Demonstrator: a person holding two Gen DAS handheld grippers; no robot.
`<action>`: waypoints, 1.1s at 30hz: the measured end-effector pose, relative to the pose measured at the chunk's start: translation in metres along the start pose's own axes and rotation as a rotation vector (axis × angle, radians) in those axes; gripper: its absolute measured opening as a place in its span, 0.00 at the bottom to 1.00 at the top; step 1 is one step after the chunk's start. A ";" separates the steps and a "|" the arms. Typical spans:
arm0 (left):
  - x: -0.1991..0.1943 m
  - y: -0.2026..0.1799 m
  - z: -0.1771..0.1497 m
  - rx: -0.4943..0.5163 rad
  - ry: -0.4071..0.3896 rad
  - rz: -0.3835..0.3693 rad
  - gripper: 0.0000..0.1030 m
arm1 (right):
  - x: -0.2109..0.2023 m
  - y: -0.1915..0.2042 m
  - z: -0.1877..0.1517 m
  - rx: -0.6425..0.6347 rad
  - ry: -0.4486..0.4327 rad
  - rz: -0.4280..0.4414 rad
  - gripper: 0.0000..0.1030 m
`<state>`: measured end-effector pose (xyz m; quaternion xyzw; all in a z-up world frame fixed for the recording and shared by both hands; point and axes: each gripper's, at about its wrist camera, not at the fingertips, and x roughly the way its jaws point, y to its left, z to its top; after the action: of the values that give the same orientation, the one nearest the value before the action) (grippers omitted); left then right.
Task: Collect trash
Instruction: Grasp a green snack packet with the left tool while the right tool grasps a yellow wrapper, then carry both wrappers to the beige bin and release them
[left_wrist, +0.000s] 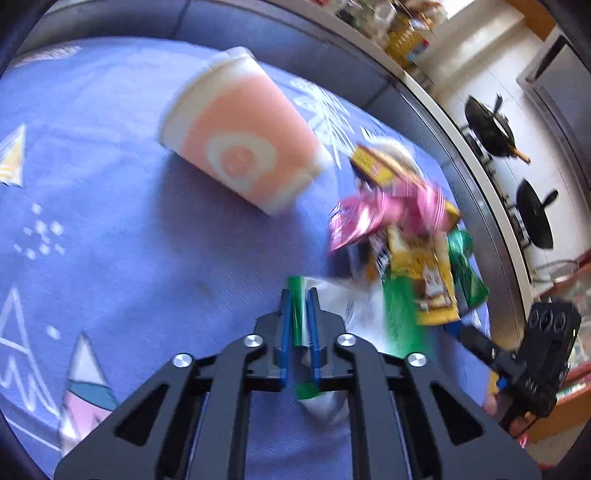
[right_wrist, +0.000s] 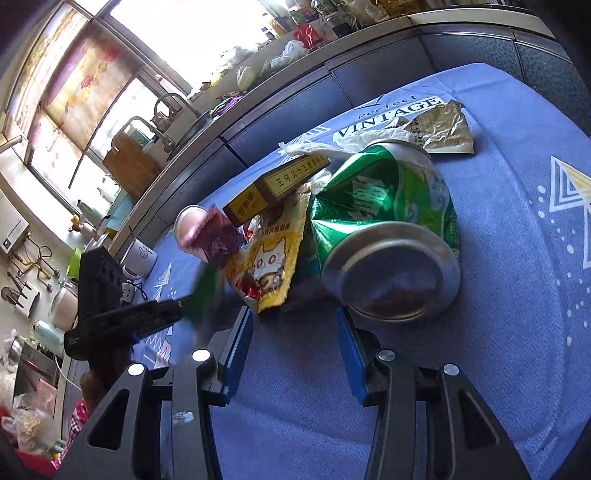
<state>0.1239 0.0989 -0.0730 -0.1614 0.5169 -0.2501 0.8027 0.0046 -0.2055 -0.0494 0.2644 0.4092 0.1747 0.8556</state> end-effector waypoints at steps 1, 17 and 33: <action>-0.001 -0.006 -0.007 0.025 0.000 0.008 0.05 | 0.001 0.000 0.001 0.007 -0.001 0.002 0.45; -0.041 -0.022 -0.047 0.075 -0.007 -0.009 0.79 | 0.017 -0.003 0.016 0.063 0.007 0.049 0.41; -0.040 -0.068 -0.065 0.219 0.038 -0.017 0.04 | -0.054 0.006 -0.022 -0.104 -0.037 0.135 0.01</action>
<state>0.0350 0.0657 -0.0352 -0.0725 0.5003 -0.3149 0.8033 -0.0455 -0.2220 -0.0247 0.2499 0.3648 0.2482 0.8619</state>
